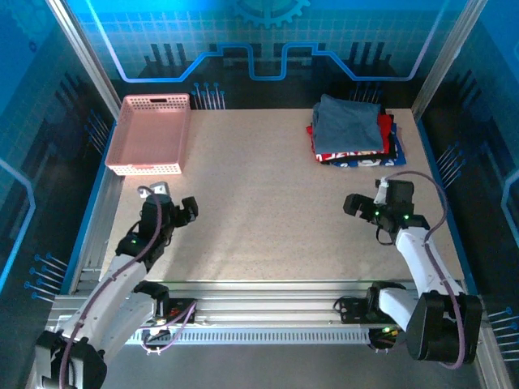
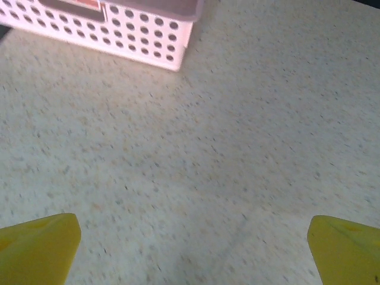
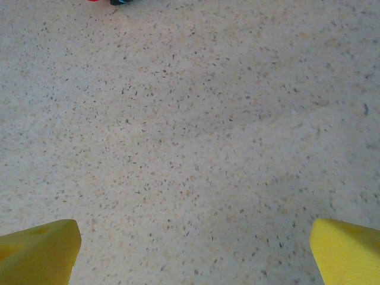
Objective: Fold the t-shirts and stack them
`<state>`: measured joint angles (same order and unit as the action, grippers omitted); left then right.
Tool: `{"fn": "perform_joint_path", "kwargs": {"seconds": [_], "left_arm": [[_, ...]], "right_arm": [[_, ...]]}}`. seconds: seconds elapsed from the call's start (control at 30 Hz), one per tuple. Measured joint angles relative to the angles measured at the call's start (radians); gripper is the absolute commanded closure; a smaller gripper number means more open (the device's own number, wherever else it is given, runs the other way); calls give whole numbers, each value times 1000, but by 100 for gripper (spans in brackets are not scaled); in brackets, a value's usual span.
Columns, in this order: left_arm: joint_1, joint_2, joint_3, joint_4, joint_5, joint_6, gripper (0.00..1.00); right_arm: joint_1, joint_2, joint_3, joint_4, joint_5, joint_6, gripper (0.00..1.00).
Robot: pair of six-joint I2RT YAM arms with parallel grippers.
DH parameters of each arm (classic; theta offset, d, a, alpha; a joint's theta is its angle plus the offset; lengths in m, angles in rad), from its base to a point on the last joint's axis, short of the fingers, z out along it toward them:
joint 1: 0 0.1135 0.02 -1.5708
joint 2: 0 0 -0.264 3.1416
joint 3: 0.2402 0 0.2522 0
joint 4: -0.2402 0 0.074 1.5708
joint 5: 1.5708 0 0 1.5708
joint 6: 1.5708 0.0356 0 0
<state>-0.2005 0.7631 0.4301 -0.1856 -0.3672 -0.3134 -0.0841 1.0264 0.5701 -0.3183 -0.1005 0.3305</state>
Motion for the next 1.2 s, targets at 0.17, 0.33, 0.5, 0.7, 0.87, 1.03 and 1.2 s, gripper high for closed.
{"fn": "perform_joint_path", "kwargs": {"seconds": [0.17,0.33,0.5,0.7,0.87,1.03,1.2], "left_arm": [[24,55,-143,330,-50,138,1],[72,309,-197,664,-47,186,1],[78,534,-164,826,-14,225,1],[141,718,-121,1082,56,269,1],[184,782,-102,1083,130,268,1],[192,782,-85,1102,158,268,1],[192,782,-85,1104,167,268,1]], "right_arm": [[110,-9,-82,249,129,-63,0],[127,47,-126,485,259,-135,0],[135,148,-160,694,333,-203,0],[158,351,-188,943,370,-240,0],[162,462,-164,1003,356,-261,0],[162,466,-165,1059,365,-261,0],[162,466,-165,1081,371,-261,0]]}}
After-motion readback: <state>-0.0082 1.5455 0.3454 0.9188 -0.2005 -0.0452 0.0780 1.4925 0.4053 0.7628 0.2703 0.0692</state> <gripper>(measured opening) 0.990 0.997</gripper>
